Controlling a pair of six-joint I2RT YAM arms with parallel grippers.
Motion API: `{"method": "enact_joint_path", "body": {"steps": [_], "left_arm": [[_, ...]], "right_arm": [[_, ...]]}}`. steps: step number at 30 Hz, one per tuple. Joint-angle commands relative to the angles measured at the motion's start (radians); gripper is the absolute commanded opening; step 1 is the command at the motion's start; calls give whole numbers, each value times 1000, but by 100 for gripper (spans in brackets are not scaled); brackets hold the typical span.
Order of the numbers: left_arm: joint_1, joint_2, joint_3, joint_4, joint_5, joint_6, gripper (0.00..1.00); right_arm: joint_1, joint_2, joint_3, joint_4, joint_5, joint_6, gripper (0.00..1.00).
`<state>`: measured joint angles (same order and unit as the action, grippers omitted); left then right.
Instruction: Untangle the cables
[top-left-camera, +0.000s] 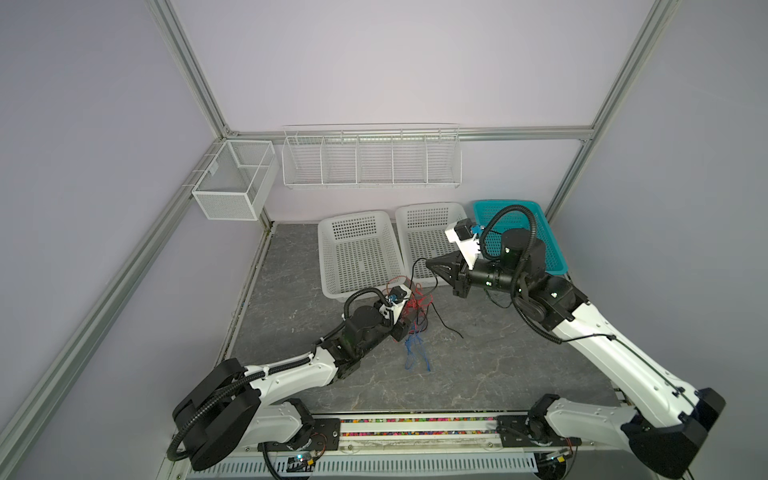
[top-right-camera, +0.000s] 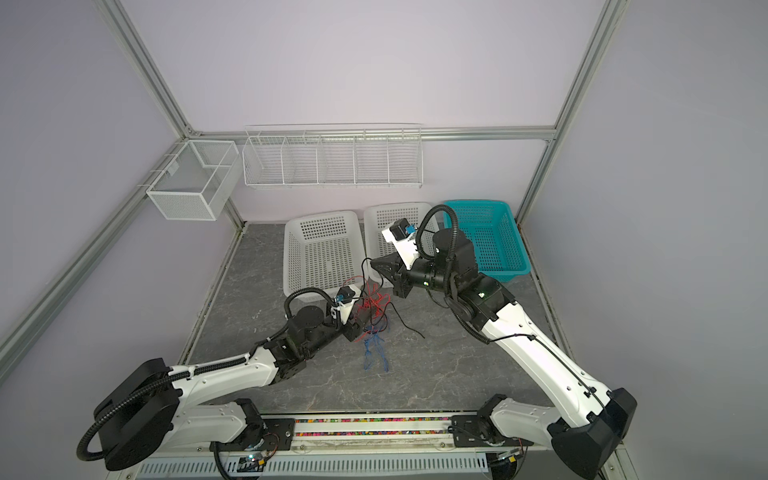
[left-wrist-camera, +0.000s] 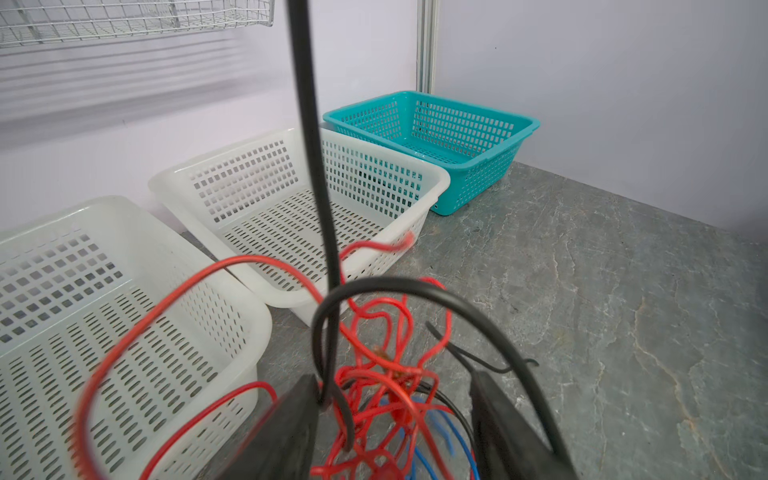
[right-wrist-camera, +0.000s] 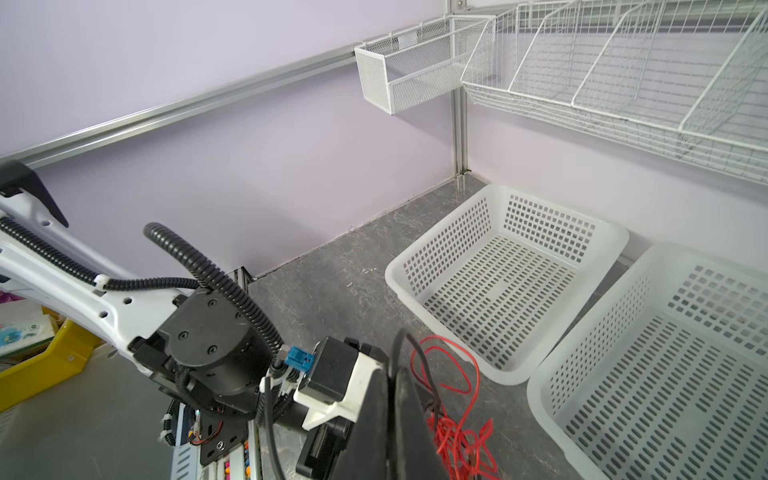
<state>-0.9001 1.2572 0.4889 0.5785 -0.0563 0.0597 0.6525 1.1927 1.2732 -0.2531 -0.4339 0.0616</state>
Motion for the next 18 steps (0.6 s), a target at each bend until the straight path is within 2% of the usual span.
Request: {"method": "enact_joint_path", "body": {"steps": [1,12,18], "left_arm": [[-5,7,-15,27,-21,-15,58],[-5,10,-45,32,-67,-10,57],[-5,-33,-80,36,-125,-26,57]], "right_arm": [[8,-31,30,36,36,-39,7],[8,-76,69,61,140,-75,7],[9,-87,87,48,151,-105,7]]}}
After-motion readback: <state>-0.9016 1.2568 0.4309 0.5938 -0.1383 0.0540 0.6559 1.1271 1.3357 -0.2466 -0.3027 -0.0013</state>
